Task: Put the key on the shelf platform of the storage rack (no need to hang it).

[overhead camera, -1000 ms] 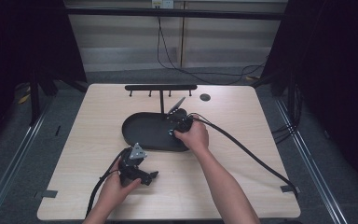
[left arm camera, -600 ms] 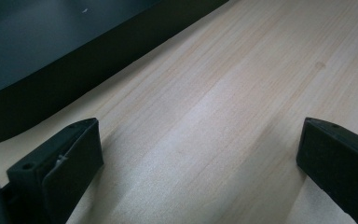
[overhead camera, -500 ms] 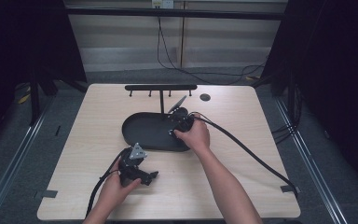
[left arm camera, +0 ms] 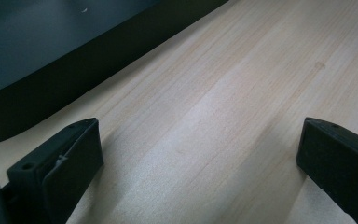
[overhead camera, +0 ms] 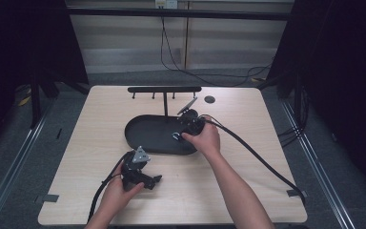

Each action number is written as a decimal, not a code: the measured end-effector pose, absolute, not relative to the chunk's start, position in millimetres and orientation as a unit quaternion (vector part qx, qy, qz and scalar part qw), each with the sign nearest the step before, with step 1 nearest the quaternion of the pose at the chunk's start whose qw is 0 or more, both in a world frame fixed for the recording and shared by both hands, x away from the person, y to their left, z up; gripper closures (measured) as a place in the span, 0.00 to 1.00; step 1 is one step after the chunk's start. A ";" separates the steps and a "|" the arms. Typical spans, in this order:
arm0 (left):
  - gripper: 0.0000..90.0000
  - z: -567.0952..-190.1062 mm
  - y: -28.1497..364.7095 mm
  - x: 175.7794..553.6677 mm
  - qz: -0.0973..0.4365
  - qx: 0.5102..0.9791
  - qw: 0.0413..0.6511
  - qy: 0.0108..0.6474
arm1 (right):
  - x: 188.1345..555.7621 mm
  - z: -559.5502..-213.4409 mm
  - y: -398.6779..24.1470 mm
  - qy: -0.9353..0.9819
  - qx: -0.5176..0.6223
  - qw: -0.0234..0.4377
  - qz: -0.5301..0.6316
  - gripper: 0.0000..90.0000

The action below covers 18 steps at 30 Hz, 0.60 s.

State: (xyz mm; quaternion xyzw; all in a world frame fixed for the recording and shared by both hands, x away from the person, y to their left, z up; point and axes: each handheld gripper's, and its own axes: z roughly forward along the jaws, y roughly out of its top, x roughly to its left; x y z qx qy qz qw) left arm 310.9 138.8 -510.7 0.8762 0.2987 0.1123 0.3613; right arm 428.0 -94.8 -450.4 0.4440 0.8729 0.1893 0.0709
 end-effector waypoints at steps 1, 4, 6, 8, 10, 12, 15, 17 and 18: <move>0.00 -510.7 138.8 310.9 0.112 0.876 0.361 0.299 | 428.0 -450.4 -94.8 0.873 0.444 0.071 0.189 0.43; 0.00 -510.8 138.8 310.9 0.112 0.876 0.361 0.299 | 424.1 -445.9 -101.3 0.871 0.443 0.070 0.200 0.42; 0.00 -510.8 138.7 310.8 0.112 0.876 0.362 0.299 | 422.3 -443.0 -104.3 0.871 0.442 0.070 0.203 0.41; 0.00 -510.7 138.8 310.9 0.112 0.876 0.361 0.299 | 421.5 -441.9 -104.9 0.870 0.444 0.070 0.203 0.41; 0.00 -510.7 138.8 310.9 0.112 0.876 0.361 0.298 | 418.9 -438.4 -108.1 0.869 0.444 0.070 0.209 0.40; 0.00 -510.7 138.8 310.7 0.111 0.876 0.361 0.299 | 417.4 -436.9 -109.6 0.869 0.442 0.072 0.211 0.39; 0.00 -510.7 138.8 310.7 0.111 0.876 0.361 0.300 | 414.8 -435.6 -112.7 0.869 0.441 0.072 0.214 0.37; 0.00 -510.5 139.2 311.0 0.111 0.878 0.359 0.296 | 412.3 -434.3 -115.3 0.870 0.440 0.074 0.210 0.36; 0.00 -510.5 139.1 310.9 0.111 0.878 0.359 0.297 | 411.5 -433.9 -116.2 0.870 0.439 0.074 0.211 0.36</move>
